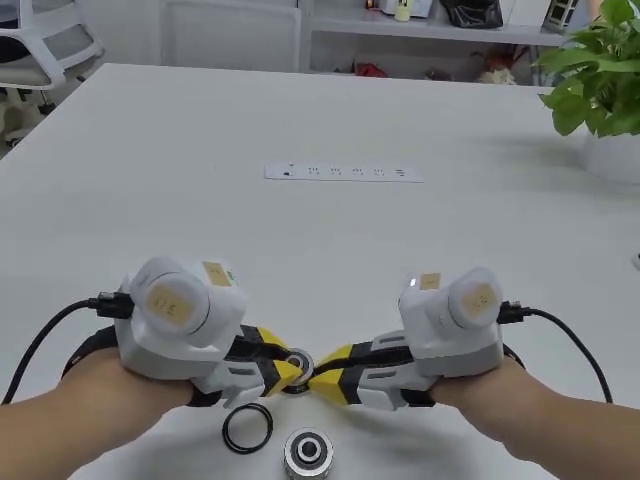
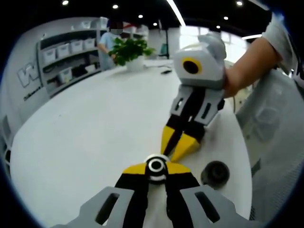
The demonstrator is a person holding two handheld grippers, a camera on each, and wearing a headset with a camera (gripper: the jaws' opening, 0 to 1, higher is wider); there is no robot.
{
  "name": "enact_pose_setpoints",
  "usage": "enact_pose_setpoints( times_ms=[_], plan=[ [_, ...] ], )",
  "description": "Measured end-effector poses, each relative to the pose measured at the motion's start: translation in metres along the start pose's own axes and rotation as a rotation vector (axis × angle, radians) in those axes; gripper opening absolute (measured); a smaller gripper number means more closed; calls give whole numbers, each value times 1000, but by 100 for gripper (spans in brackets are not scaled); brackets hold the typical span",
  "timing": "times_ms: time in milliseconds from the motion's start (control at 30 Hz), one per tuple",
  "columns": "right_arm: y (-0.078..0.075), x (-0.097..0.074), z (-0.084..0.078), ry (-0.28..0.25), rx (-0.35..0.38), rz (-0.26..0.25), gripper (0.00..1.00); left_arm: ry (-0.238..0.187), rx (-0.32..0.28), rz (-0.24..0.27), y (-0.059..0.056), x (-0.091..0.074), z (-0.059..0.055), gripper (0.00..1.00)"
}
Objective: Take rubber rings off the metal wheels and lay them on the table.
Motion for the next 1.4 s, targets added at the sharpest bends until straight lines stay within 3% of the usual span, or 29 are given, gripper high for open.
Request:
enact_pose_setpoints(
  times_ms=[533, 700, 933, 1033, 1400],
  plan=[
    [-1, -1, 0, 0, 20, -3, 0, -1, -1, 6, 0, 0, 0, 13],
    [-3, -4, 0, -21, 65, 2, 0, 0, 1, 8, -1, 0, 0, 13],
    [-3, -4, 0, -20, 73, 0, 0, 2, 7, 7, -2, 0, 1, 13],
    [-6, -6, 0, -38, 117, 2, 0, 3, 9, 6, -1, 0, 1, 13],
    [-7, -8, 1, -42, 124, -4, 0, 10, 14, 10, -2, 1, 1, 13]
  ],
)
Point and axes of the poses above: the centre of the closed fingertips' face, and the gripper's own axes: x roughly forward along the fingers, y roughly to its left, z roughly out of its top, the point moved 3 cm from there along -x, roughly backward along the fingers, and after that the axes turned 6 degrees about x, right-handed, at the moved point
